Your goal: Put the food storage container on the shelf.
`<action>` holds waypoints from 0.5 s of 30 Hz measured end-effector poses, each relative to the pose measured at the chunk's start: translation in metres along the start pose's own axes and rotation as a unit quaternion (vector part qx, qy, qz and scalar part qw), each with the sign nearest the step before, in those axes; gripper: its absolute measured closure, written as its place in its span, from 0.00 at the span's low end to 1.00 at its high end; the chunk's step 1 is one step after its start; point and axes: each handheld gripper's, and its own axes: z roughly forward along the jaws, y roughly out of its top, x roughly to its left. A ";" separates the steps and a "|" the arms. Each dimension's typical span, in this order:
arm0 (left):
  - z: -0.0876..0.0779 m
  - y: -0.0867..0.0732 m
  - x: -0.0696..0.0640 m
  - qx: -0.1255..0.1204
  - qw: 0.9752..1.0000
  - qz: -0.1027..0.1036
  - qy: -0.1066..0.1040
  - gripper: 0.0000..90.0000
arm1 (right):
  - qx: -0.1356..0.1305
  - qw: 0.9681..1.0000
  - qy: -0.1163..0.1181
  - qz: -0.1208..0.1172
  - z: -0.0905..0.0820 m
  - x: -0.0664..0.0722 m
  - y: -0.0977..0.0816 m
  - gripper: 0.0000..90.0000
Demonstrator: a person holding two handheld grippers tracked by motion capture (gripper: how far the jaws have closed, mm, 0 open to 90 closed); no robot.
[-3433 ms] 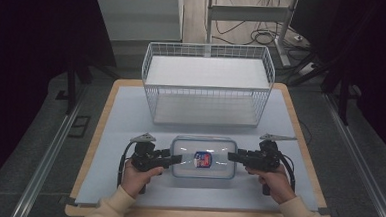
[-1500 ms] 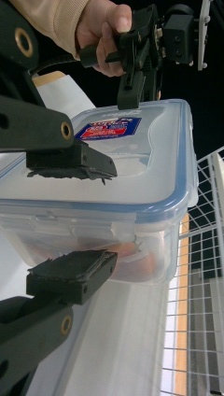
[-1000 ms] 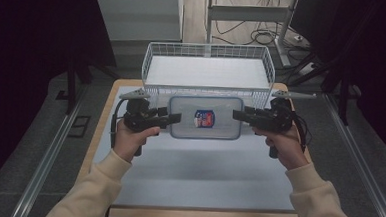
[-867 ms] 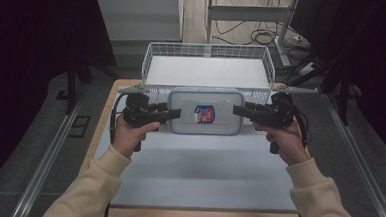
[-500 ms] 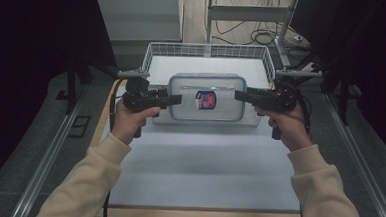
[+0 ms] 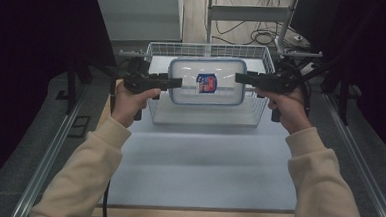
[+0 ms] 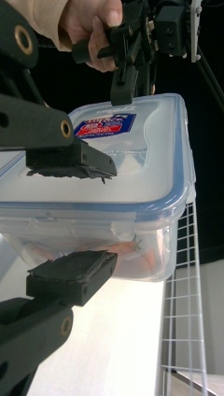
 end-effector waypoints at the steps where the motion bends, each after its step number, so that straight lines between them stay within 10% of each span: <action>1: 0.000 0.006 0.002 0.001 1.000 -0.002 0.002 0.50 | -0.001 1.000 0.000 0.001 0.002 -0.002 0.006 0.58; 15: 0.015 0.036 0.027 0.026 0.999 -0.023 0.006 0.50 | 0.005 0.999 0.001 0.044 0.023 -0.029 0.034 0.58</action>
